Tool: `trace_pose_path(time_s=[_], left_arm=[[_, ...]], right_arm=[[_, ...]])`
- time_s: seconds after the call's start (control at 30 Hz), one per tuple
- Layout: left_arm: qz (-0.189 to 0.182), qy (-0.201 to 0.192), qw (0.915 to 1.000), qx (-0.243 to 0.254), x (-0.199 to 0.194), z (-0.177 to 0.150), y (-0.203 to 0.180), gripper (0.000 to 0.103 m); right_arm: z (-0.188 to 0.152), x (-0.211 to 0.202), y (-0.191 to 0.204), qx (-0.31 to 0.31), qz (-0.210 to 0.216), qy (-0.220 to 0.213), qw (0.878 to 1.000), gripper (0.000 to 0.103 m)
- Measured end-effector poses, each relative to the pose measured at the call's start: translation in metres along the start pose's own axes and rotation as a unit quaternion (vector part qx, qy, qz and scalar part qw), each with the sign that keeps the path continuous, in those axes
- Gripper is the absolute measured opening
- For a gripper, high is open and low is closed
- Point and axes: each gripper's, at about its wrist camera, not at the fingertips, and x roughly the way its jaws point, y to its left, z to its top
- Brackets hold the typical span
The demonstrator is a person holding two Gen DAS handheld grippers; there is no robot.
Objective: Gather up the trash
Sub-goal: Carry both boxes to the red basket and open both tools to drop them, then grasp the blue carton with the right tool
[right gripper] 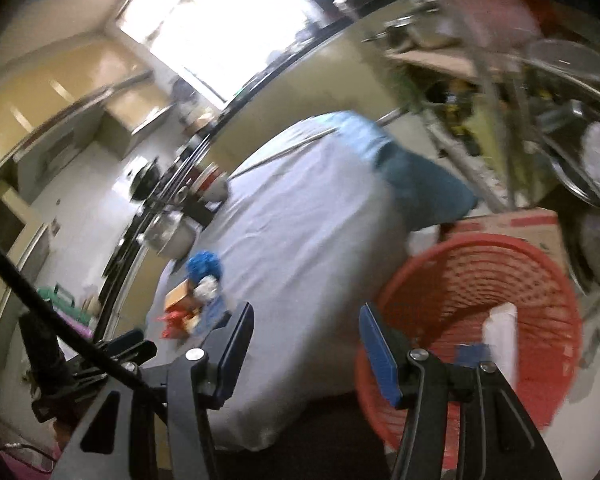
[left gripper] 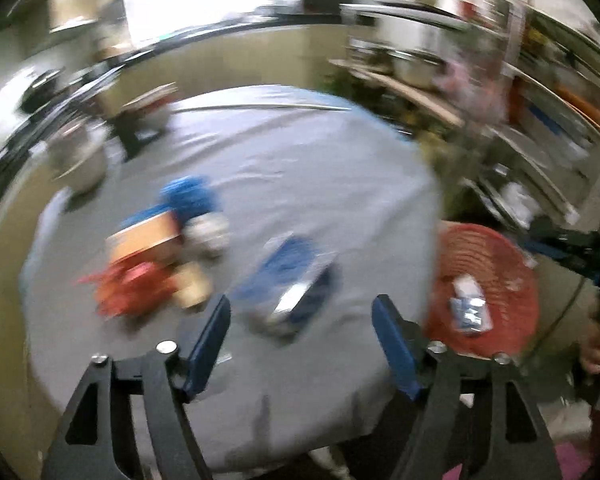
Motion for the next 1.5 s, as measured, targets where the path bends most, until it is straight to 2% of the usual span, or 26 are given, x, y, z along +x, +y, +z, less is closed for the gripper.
trace_pose_path(time_s=[0.1, 0.23, 0.33, 0.47, 0.67, 1.0, 1.13, 1.33, 1.5], left_arm=[[0.038, 0.011, 0.9982, -0.044, -0.003, -0.02, 0.043, 0.076], [0.1, 0.033, 0.9888, -0.105, -0.003, -0.052, 0.1, 0.076], [0.118, 0.042, 0.9812, -0.147, -0.006, -0.069, 0.131, 0.076], [0.129, 0.037, 0.973, -0.188, -0.011, -0.077, 0.156, 0.076], [0.147, 0.017, 0.969, -0.198, -0.021, -0.075, 0.168, 0.076], [0.144, 0.018, 0.9685, -0.202, -0.023, -0.082, 0.17, 0.076], [0.135, 0.022, 0.9683, -0.209, -0.018, -0.083, 0.169, 0.076], [0.12, 0.037, 0.9699, -0.208, -0.004, -0.083, 0.165, 0.076], [0.097, 0.051, 0.9687, -0.223, 0.011, -0.084, 0.168, 0.076]], right_arm=[[0.001, 0.022, 0.032, -0.03, 0.019, 0.023, 0.999, 0.059], [-0.001, 0.047, 0.066, -0.064, 0.036, 0.049, 0.996, 0.059], [-0.002, 0.063, 0.085, -0.079, 0.047, 0.067, 0.994, 0.059], [-0.005, 0.084, 0.118, -0.106, 0.064, 0.091, 0.988, 0.059], [-0.013, 0.101, 0.152, -0.137, 0.08, 0.114, 0.981, 0.059], [-0.018, 0.136, 0.179, -0.138, 0.087, 0.154, 0.975, 0.059], [-0.017, 0.154, 0.182, -0.141, 0.068, 0.168, 0.973, 0.059], [-0.019, 0.168, 0.162, -0.107, 0.041, 0.183, 0.976, 0.059], [-0.025, 0.184, 0.14, -0.056, 0.037, 0.213, 0.975, 0.059]])
